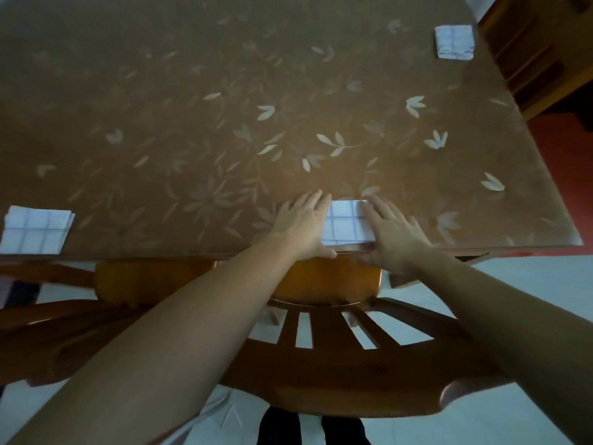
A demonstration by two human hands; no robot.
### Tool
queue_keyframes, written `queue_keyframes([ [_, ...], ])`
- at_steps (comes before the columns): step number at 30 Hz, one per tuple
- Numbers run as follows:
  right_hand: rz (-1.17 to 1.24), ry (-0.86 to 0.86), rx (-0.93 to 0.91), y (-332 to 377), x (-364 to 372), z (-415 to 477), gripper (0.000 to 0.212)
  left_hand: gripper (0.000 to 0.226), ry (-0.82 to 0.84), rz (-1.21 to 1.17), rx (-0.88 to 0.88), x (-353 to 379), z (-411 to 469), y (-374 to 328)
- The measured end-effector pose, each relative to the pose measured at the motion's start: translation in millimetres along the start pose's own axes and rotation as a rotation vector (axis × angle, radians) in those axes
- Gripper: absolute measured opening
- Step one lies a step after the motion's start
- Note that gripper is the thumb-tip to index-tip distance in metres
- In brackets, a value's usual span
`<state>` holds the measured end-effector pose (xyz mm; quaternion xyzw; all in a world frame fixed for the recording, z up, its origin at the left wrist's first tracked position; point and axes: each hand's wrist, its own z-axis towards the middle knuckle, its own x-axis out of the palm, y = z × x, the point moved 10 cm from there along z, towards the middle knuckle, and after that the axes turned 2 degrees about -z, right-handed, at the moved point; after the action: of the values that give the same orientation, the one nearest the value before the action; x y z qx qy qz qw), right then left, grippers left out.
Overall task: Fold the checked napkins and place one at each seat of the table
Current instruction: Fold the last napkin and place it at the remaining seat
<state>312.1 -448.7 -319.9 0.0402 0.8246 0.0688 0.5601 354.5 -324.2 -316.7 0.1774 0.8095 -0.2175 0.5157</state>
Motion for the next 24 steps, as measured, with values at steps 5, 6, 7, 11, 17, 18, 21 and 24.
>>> queue_keyframes([
  [5, -0.041, 0.066, -0.051, -7.8, 4.0, 15.6, 0.116, 0.111, -0.023, 0.001, 0.014, 0.6, 4.6, -1.8],
  [6, -0.046, 0.057, -0.062, -8.2, 3.1, 16.4, 0.115, 0.111, -0.027, -0.006, 0.015, 0.7, 4.2, -1.7],
  [7, -0.043, 0.041, -0.072, -8.2, 1.2, 16.6, 0.112, 0.110, -0.032, -0.013, 0.018, 0.5, 3.5, -1.8],
  [11, -0.040, -0.001, -0.112, -2.7, -3.0, 16.1, 0.103, 0.106, -0.041, -0.035, 0.040, -0.7, -1.0, 0.4],
  [17, -0.007, -0.023, -0.167, 11.7, 1.2, 19.0, 0.096, 0.106, -0.027, -0.059, 0.033, 1.4, -9.5, 15.3],
  [18, -0.006, -0.027, -0.168, 14.3, 1.7, 20.3, 0.095, 0.106, -0.027, -0.074, 0.032, 1.8, -10.7, 17.8],
  [21, 0.007, -0.051, -0.182, 24.0, 0.2, 23.4, 0.088, 0.098, -0.045, -0.134, 0.043, 2.1, -16.1, 25.1],
  [24, 0.022, -0.054, -0.199, 30.9, -0.2, 22.5, 0.083, 0.088, -0.050, -0.141, 0.055, 5.1, -22.7, 31.1],
])
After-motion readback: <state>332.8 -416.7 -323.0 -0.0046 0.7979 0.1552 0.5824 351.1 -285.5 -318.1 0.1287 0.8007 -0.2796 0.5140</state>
